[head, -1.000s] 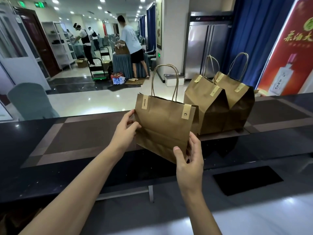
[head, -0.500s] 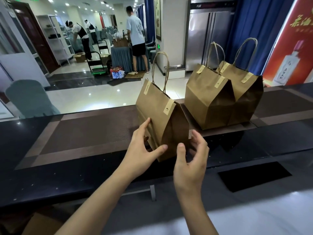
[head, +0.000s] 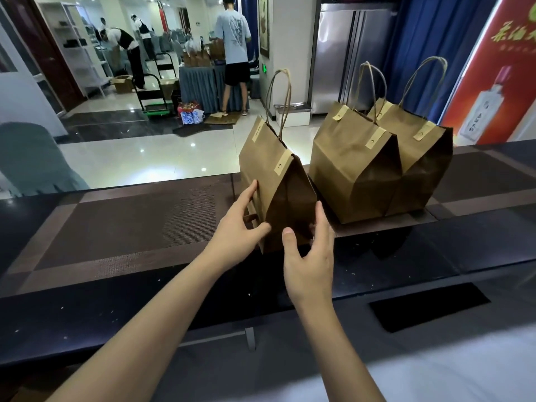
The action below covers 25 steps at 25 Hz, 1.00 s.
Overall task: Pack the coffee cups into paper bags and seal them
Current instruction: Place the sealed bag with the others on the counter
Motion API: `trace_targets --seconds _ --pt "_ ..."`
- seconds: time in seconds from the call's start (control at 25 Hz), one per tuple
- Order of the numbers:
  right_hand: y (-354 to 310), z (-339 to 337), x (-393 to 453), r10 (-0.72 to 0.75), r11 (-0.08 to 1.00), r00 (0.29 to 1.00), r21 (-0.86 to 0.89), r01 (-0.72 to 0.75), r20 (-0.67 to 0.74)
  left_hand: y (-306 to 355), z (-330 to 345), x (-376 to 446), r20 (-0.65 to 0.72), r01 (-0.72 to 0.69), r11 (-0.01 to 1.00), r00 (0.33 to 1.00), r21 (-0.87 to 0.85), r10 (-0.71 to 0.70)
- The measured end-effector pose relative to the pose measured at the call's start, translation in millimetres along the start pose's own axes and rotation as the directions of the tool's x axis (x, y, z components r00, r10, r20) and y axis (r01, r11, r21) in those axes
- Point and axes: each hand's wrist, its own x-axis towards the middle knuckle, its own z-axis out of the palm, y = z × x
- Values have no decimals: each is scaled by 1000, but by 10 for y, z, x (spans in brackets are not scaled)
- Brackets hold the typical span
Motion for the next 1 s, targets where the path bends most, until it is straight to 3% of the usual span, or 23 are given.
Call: trace_targets --seconds 0.56,1.0 --pt "116 194 366 9 997 999 -72 -6 40 -141 -17 506 -6 -28 999 1000 -31 27" --pt "-29 92 80 0 999 999 -48 2 33 -57 -338 -288 -104 47 991 993 -124 -61"
